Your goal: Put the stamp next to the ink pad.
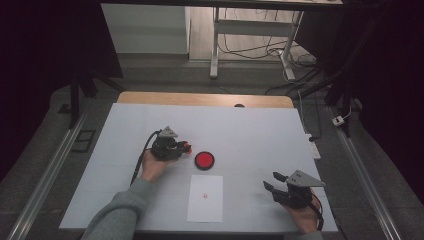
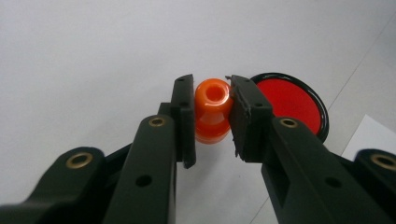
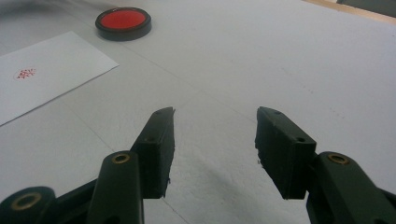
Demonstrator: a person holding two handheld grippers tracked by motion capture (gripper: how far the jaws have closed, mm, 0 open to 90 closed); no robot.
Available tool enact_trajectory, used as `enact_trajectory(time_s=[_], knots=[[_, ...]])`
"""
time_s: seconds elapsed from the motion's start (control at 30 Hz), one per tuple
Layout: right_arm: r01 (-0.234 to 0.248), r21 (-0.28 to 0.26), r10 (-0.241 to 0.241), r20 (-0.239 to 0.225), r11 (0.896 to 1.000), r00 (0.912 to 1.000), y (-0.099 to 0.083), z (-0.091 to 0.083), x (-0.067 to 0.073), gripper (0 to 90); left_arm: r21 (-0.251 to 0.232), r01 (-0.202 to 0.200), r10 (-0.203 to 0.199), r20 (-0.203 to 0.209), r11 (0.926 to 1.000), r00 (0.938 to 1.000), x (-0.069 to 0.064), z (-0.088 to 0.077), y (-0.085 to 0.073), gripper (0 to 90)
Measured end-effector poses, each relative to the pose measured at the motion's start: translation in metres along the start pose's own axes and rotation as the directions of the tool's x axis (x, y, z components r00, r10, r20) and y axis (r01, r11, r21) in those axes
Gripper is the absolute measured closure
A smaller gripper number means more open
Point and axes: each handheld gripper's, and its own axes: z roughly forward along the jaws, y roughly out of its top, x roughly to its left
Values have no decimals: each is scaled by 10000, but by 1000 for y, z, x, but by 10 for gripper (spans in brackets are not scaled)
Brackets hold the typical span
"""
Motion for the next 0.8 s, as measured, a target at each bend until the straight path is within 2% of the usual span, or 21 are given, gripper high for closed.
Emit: enact_trajectory(time_s=[0.17, 0.8], knots=[[23, -5, -23, -23, 10000, 10000, 0, 0, 0, 464, 260, -151, 152, -45, 9995, 9999, -2, 5, -1, 719], [69, 96, -69, -9, 9999, 10000, 0, 0, 1, 462, 690, -387, 402, -213, 9969, 9990, -5, 11, -4, 714]])
